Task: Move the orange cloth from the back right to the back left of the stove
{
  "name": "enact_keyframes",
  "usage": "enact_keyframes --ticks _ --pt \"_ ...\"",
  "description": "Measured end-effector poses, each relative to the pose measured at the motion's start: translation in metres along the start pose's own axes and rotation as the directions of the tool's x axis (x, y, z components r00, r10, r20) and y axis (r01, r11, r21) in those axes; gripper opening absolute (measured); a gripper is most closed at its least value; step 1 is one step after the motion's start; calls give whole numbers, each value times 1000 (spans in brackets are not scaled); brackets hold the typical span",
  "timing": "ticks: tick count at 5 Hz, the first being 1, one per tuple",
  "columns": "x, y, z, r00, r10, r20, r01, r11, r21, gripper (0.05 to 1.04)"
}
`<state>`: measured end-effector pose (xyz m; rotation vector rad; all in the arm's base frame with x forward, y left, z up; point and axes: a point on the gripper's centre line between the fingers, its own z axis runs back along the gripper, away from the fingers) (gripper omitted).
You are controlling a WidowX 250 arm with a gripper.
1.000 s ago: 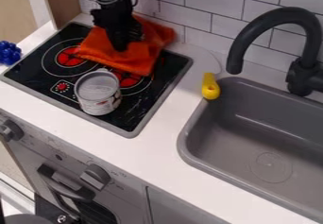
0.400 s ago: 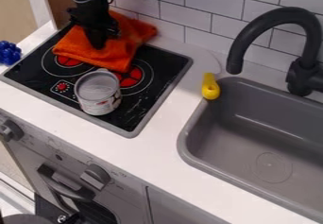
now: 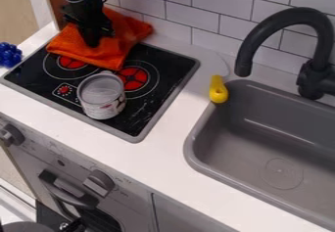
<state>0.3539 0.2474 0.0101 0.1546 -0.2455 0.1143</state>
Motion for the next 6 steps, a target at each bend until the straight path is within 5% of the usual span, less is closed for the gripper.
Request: enact_keyframes --ticks 3,4,6 --pt "-11 36 5 996 63 -66 -64 998 -16 71" --pt "-13 40 3 991 98 -95 -98 995 2 209" --pt "-12 25 5 990 133 -48 -135 990 -39 712"
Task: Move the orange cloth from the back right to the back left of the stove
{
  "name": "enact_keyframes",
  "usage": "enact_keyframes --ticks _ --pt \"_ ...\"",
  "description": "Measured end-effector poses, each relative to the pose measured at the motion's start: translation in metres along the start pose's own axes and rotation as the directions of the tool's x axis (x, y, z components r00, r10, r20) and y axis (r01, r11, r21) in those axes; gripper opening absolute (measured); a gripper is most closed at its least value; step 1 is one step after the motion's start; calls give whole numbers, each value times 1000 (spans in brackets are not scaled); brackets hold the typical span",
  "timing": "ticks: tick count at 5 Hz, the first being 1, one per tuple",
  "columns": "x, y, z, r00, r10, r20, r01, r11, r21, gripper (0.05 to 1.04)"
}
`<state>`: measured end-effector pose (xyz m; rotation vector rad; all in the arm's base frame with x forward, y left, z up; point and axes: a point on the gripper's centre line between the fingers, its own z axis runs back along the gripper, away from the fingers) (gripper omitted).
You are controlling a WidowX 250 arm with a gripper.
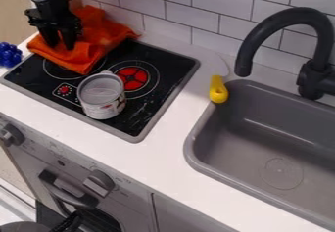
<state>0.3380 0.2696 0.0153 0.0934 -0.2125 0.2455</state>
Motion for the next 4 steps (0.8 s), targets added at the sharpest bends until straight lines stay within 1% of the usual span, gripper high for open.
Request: enact_keyframes --ticks 1,2,3,4 --pt "-3 -9 14 999 -13 38 15 998 -58 959" --pt "6 -10 35 994 19 104 -14 998 -54 997" --pt "10 -8 49 990 47 134 -41 998 -44 997" --pt "11 -6 61 989 49 142 -46 999 -25 997"
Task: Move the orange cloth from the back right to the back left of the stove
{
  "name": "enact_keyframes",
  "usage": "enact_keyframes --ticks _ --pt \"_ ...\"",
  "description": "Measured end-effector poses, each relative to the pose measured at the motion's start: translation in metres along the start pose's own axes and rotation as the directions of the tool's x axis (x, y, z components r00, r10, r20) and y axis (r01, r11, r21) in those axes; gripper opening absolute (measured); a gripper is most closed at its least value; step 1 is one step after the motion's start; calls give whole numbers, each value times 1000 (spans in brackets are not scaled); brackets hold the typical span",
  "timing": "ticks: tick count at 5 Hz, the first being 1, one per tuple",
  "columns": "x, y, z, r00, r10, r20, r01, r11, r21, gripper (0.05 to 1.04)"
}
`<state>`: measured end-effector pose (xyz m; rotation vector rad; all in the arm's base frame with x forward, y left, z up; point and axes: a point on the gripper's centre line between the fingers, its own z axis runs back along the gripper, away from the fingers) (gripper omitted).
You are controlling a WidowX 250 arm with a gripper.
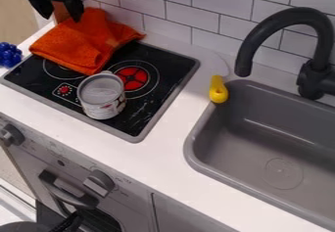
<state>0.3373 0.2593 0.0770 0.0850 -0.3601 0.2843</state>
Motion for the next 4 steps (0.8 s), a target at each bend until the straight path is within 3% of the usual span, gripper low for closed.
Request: enact_keyframes --ticks 3,4 --pt "-32 -2 19 993 -96 -72 96 995 -9 997" --pt "-51 -4 27 987 -122 -108 124 992 13 997"
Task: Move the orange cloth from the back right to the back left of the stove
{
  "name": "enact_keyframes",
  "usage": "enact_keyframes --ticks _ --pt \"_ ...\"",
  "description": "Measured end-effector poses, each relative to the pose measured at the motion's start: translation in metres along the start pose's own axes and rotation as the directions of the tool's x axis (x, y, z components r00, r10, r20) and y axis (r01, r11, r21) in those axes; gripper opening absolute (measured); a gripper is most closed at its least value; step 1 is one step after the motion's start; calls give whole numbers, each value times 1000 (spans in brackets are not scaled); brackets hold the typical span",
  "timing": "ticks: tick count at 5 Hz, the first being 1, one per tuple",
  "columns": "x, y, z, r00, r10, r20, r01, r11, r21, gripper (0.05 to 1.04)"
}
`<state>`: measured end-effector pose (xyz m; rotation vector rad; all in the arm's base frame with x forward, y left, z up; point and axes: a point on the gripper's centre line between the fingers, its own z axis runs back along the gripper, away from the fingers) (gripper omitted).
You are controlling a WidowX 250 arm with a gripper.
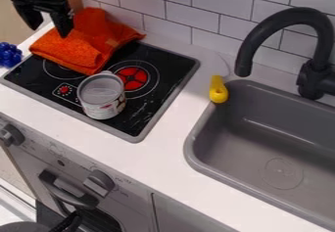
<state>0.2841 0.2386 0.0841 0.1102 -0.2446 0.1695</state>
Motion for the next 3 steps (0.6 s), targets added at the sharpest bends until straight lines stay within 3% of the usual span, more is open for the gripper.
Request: enact_keyframes --ticks 1,2,3 --pt "-18 -10 8 997 70 20 -70 997 42 997" --pt "-28 -13 18 997 65 -31 -64 997 39 997" --pt "-41 -24 22 992 62 -113 -65 998 -18 997"
